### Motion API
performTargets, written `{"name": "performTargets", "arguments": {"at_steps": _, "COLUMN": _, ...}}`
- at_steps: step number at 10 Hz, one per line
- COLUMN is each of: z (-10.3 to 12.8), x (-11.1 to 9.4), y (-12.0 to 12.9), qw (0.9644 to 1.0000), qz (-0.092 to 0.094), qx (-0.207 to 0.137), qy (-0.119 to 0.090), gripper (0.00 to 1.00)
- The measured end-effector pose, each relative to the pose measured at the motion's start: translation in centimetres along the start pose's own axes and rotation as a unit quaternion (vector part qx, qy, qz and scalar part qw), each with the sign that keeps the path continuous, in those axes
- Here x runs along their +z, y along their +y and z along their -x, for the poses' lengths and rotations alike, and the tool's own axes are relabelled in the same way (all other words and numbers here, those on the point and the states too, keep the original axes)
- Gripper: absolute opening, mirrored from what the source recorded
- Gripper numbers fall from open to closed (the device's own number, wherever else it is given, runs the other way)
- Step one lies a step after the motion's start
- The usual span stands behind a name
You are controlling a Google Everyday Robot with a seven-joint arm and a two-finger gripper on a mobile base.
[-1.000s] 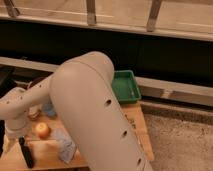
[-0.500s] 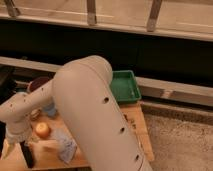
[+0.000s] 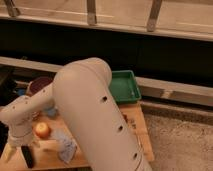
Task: Wipe purple bowl with brush
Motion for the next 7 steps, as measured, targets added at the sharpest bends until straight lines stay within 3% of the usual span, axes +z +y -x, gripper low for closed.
{"name": "performTargets", "arguments": {"at_steps": 5, "z": -1.2, "x": 1.5, "y": 0.1, "qw": 0.9994, "qz": -0.002, "qx": 0.023, "qy": 0.026, "gripper": 0.8}}
{"name": "performTargets", "arguments": {"at_steps": 7, "z": -1.6, "x": 1.2, "y": -0.4, "qw": 0.9969, "qz": -0.028, "qx": 0.072, "qy": 0.015, "gripper": 0.8}}
